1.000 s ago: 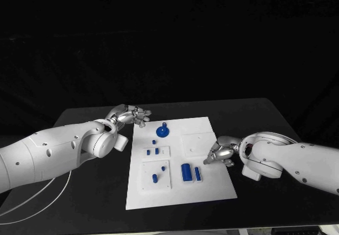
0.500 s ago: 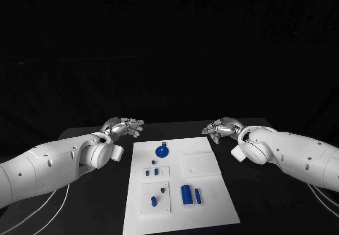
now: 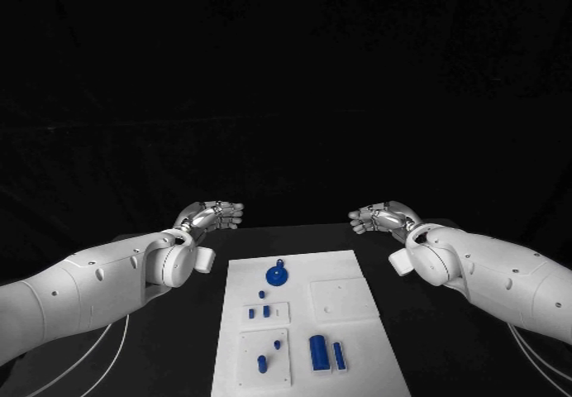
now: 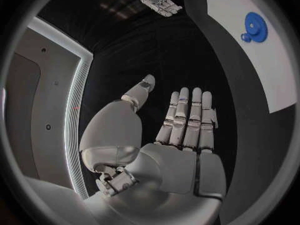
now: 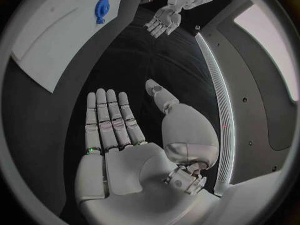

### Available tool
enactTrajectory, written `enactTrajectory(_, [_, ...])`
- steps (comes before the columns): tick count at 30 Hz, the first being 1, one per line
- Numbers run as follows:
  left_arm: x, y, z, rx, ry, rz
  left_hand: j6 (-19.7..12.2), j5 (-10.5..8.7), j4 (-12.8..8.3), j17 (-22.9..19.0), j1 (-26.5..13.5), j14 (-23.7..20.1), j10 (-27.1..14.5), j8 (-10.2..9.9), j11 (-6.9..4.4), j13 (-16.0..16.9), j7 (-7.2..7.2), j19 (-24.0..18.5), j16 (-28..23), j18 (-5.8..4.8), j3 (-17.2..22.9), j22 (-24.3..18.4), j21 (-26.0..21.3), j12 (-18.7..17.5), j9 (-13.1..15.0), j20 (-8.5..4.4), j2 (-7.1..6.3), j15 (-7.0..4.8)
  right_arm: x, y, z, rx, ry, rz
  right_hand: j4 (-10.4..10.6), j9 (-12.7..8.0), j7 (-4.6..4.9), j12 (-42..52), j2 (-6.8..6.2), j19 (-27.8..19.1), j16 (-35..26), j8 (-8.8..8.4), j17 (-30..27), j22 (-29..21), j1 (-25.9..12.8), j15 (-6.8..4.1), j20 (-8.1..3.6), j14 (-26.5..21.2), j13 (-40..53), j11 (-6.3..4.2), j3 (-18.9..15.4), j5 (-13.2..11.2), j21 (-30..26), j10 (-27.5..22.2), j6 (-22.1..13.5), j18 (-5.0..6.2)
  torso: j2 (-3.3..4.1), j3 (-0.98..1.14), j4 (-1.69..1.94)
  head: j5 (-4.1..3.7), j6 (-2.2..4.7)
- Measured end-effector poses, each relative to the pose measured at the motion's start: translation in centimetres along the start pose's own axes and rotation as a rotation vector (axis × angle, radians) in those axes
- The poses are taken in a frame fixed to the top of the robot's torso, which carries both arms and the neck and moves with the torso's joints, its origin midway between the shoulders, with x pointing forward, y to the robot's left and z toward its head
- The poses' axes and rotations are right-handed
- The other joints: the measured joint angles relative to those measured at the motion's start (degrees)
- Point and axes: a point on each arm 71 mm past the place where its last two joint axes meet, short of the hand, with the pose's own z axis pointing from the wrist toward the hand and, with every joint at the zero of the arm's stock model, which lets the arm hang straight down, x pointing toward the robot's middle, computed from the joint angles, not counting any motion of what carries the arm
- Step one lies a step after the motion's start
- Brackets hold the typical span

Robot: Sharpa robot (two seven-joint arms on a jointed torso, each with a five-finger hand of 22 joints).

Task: Assemble the parts on the task board

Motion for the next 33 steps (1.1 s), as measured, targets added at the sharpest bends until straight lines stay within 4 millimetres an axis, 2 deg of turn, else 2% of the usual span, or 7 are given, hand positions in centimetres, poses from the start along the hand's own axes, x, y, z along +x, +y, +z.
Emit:
enactTrajectory(3, [0.5, 0.0, 0.2, 0.006, 0.011, -0.009, 0.00, 0.00, 0.01, 0.00, 0.00, 0.00, 0.00, 0.00, 0.00, -0.09, 0.00, 0.00, 0.00, 0.00, -0.01, 0.00, 0.00, 0.00, 0.00, 0.00, 0.00, 0.00, 0.0, -0.4, 0.1, -0.001, -0.006, 0.013, 0.06, -0.29, -0.20, -0.74, 0.01, -0.65, -0.34, 0.33, -0.77, -0.27, 0.01, 0.03, 0.26, 0.35, -1.45, 0.17, -0.21, -0.06, -0.65, 0.34, -0.21, 0.00, 0.05, 0.12, 0.07, 0.12, 0.18])
enactTrajectory(5, [0.6, 0.0, 0.2, 0.006, 0.013, -0.010, -5.54, -0.24, 2.03, -3.46, -6.80, -5.69, -2.34, -2.36, -0.73, -1.12, -0.96, -4.22, -2.20, 0.00, -3.07, -2.56, -3.00, -0.61, -2.89, -0.25, 0.70, -1.00, 0.1, -0.6, 0.0, 0.003, -0.005, 0.015, 2.11, -4.29, -1.14, -2.08, 0.68, -5.08, -3.00, -0.91, -4.33, -7.02, -5.47, -0.92, -1.00, -5.06, -3.51, -1.07, -3.74, -1.76, -3.17, -5.91, -6.26, -1.22, 0.07, 0.16, 0.08, 0.19, 0.26])
enactTrajectory(10, [1.0, 0.3, -0.2, -0.001, 0.016, -0.020, -27.42, -1.83, 9.43, -17.64, -34.76, -28.31, -30.56, -11.86, -3.97, -5.26, -4.79, -20.83, -10.71, -0.91, -16.24, -15.71, -15.37, -2.46, -14.74, -1.33, 4.10, -4.79, 0.3, -0.5, -0.2, 0.001, -0.004, 0.023, 10.17, -19.56, -5.88, -6.42, 2.47, -21.17, -12.71, -6.42, -17.68, -32.95, -31.15, -5.49, -6.43, -28.16, -10.53, -5.71, -16.72, -7.90, -12.42, -32.52, -29.48, -6.07, -0.25, -0.10, 0.38, -0.20, -0.26])
enactTrajectory(14, [2.6, 1.0, -1.1, -0.012, 0.036, -0.045, -35.73, -2.22, 12.23, -23.07, -45.24, -36.90, -44.38, -15.46, -5.18, -6.83, -6.26, -27.16, -13.90, -0.90, -21.26, -38.83, -20.05, -3.07, -19.26, -1.72, 5.31, -6.25, 1.7, -0.8, -0.9, -0.004, 0.009, 0.052, 13.19, -25.32, -7.63, -8.06, 3.13, -27.20, -16.35, -8.50, -22.70, -42.74, -40.64, -7.15, -8.49, -36.82, -13.18, -7.43, -21.59, -10.20, -15.87, -42.54, -38.18, -7.36, -1.37, -0.91, 1.42, -1.27, -1.54])
enactTrajectory(17, [4.2, 1.7, -2.1, -0.018, 0.043, -0.067, -39.31, -2.56, 13.45, -25.42, -49.83, -40.61, -50.42, -17.03, -5.73, -7.51, -6.91, -29.86, -15.33, -0.90, -23.42, -51.60, -22.09, -3.27, -21.22, -1.91, 5.86, -6.90, 3.1, -0.6, -1.7, -0.021, 0.015, 0.089, 14.64, -27.86, -8.40, -8.72, 3.43, -29.86, -17.95, -9.41, -24.95, -47.08, -44.87, -7.87, -9.38, -40.63, -14.33, -8.21, -23.61, -11.21, -17.40, -46.96, -42.01, -8.10, -2.18, -1.48, 2.17, -1.87, -2.31])
enactTrajectory(21, [6.8, 2.5, -4.1, -0.024, 0.043, -0.099, -41.85, -2.56, 14.42, -27.08, -53.05, -43.25, -54.67, -18.09, -6.11, -8.00, -7.34, -31.79, -16.21, -0.89, -24.85, -60.77, -23.55, -3.54, -22.60, -2.02, 6.26, -7.34, 5.1, -0.6, -3.3, -0.043, 0.004, 0.154, 15.61, -29.66, -8.93, -9.17, 3.64, -31.59, -19.08, -9.98, -26.52, -50.15, -47.86, -8.39, -10.16, -43.34, -15.14, -8.74, -25.12, -11.83, -18.47, -50.07, -44.73, -8.10, -2.85, -1.98, 2.79, -2.31, -2.81])
enactTrajectory(33, [10.5, 2.7, -8.3, 0.001, -0.052, -0.106, -44.28, -2.78, 15.30, -28.78, -56.12, -45.85, -58.91, -19.11, -6.50, -8.42, -7.84, -33.68, -17.14, -0.88, -26.36, -70.38, -24.86, -3.54, -23.97, -2.15, 6.65, -7.77, 9.5, -0.1, -8.8, -0.057, -0.138, 0.335, 16.49, -31.53, -9.54, -9.61, 3.84, -33.51, -20.09, -10.56, -28.12, -53.34, -50.75, -8.99, -10.69, -45.97, -15.97, -9.34, -26.60, -12.51, -19.42, -53.22, -47.37, -8.97, -3.22, -2.23, 3.14, -2.42, -2.96])
